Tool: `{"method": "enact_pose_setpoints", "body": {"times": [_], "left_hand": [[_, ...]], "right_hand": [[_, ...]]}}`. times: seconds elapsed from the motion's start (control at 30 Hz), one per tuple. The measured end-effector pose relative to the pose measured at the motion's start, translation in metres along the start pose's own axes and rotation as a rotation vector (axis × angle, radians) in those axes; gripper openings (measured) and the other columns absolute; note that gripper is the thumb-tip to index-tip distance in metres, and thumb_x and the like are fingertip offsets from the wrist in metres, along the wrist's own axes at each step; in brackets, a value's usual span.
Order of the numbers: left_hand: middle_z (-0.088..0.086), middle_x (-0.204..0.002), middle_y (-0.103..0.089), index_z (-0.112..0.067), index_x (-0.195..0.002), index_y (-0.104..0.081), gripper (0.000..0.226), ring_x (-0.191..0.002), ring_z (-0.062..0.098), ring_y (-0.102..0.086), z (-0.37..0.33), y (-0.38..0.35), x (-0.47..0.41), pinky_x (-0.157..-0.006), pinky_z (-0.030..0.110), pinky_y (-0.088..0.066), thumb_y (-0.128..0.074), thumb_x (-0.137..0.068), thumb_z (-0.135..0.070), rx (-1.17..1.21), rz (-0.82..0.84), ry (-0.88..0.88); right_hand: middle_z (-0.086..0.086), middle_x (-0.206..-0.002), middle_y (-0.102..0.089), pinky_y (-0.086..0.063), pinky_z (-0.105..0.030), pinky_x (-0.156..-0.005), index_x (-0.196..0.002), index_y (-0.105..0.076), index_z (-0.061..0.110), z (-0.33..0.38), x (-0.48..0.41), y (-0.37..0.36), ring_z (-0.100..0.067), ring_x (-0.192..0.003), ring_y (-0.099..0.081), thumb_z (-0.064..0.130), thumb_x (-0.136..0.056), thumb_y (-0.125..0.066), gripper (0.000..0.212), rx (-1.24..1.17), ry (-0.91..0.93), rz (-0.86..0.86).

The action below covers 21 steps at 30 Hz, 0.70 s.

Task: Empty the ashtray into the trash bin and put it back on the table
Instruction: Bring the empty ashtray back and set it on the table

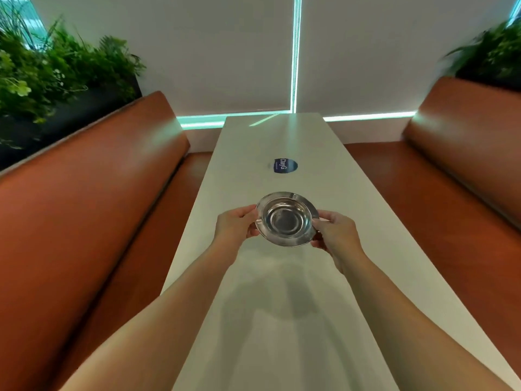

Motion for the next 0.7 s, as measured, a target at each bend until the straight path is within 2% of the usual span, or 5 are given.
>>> {"method": "enact_pose_setpoints", "body": {"times": [0.13,0.27,0.43,0.6,0.7], "left_hand": [[0.003,-0.069,-0.064,-0.005,-0.106,-0.068,0.024,-0.060,0.015,-0.052,-0.006,-0.003,-0.023,-0.060,0.023,-0.051,-0.060,-0.084,-0.010,0.007,0.025,0.014],[0.005,-0.072,-0.065,-0.004,-0.107,-0.067,0.024,-0.061,0.016,-0.054,-0.011,-0.006,-0.043,-0.061,0.024,-0.049,-0.059,-0.085,-0.009,0.018,0.042,0.026],[0.002,-0.069,-0.063,-0.003,-0.109,-0.066,0.025,-0.057,0.012,-0.053,-0.019,-0.012,-0.064,-0.053,0.018,-0.050,-0.058,-0.086,-0.008,0.022,0.051,0.025],[0.002,-0.071,-0.063,-0.004,-0.109,-0.066,0.025,-0.058,0.012,-0.054,-0.026,-0.022,-0.090,-0.053,0.017,-0.052,-0.057,-0.086,-0.009,0.027,0.045,0.027],[0.003,-0.071,-0.062,-0.002,-0.110,-0.065,0.025,-0.058,0.013,-0.053,-0.027,-0.031,-0.108,-0.055,0.017,-0.053,-0.055,-0.088,-0.007,0.030,0.051,0.027]], "right_hand": [[-0.005,-0.075,-0.064,-0.048,-0.023,-0.046,-0.111,-0.056,0.014,0.005,-0.018,-0.005,-0.015,-0.055,-0.057,0.007,-0.084,-0.055,0.028,0.055,-0.005,-0.064],[-0.005,-0.077,-0.064,-0.048,-0.021,-0.045,-0.113,-0.057,0.012,0.015,-0.035,-0.010,-0.014,-0.058,-0.058,0.009,-0.084,-0.057,0.029,0.096,0.005,-0.083],[-0.014,-0.094,-0.065,-0.046,-0.022,-0.047,-0.114,-0.057,0.010,0.027,-0.058,-0.015,-0.015,-0.061,-0.058,0.011,-0.084,-0.059,0.030,0.127,0.013,-0.090],[-0.010,-0.087,-0.063,-0.046,-0.022,-0.047,-0.113,-0.058,0.010,0.033,-0.088,-0.017,-0.014,-0.059,-0.056,0.008,-0.083,-0.059,0.030,0.135,0.013,-0.097],[-0.011,-0.090,-0.064,-0.048,-0.022,-0.048,-0.113,-0.058,0.011,0.032,-0.108,-0.017,-0.014,-0.060,-0.057,0.010,-0.083,-0.059,0.030,0.139,0.002,-0.094]]}}
Point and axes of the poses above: each hand's wrist, its own x-axis away from the middle knuckle, its own y-axis out of the back of the hand, z = x × y, the point moved 6 cm from there along -x, towards the middle knuckle
